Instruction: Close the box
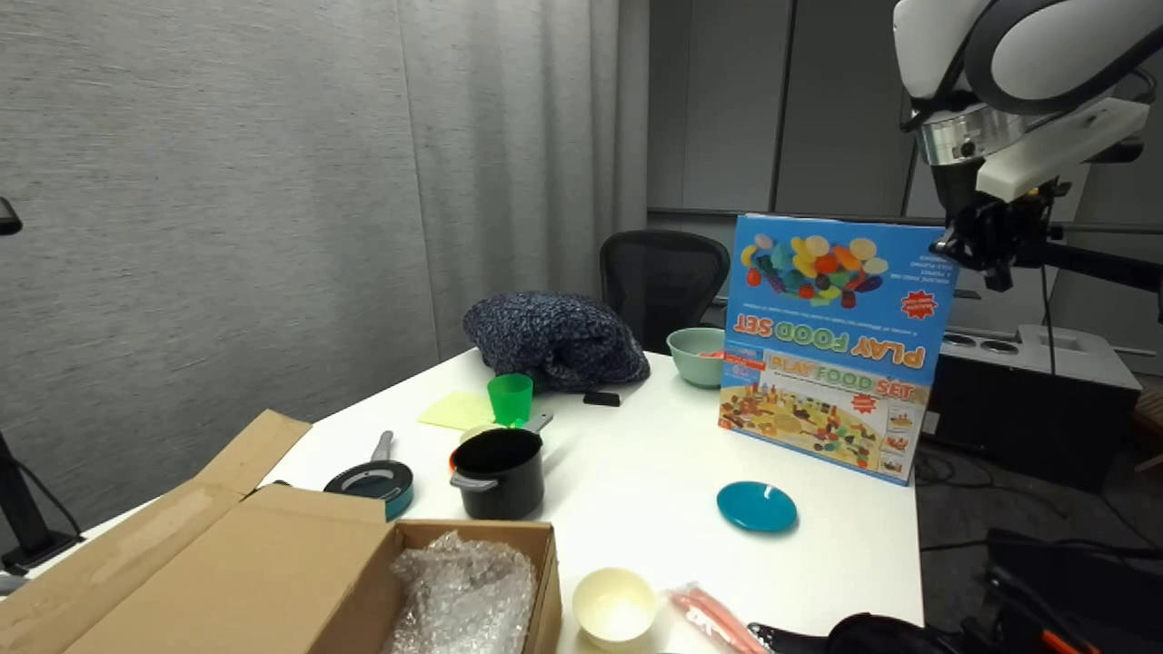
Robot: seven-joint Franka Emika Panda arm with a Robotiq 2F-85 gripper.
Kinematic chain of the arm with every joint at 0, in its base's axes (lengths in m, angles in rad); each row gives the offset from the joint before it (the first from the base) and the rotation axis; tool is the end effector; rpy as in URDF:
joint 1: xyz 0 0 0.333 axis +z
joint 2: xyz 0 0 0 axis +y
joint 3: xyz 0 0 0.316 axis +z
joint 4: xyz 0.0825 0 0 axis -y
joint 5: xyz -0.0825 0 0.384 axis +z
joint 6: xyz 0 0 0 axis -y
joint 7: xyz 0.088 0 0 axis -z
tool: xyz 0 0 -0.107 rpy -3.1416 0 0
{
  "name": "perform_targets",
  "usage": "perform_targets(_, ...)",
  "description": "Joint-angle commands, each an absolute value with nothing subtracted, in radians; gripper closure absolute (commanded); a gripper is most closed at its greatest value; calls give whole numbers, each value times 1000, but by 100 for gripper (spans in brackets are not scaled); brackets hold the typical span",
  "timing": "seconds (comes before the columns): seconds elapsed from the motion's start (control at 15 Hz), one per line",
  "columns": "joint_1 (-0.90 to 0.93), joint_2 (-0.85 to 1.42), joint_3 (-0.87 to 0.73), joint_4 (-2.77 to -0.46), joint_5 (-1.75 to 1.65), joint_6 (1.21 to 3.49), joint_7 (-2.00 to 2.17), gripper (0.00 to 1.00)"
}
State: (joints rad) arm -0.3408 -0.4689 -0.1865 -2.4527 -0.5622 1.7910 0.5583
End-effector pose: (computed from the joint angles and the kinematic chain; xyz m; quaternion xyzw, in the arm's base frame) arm 0.3116 -0.2373 0.4568 0.8785 -0.4123 -0.0864 0.2253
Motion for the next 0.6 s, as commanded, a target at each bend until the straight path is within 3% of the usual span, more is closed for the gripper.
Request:
perform_targets(0.0, -317, -511, -182, -2450, -483, 1835, 500, 100)
perform_targets(0.53, -256, -602, -200, -2398, -294, 1953, 192, 100)
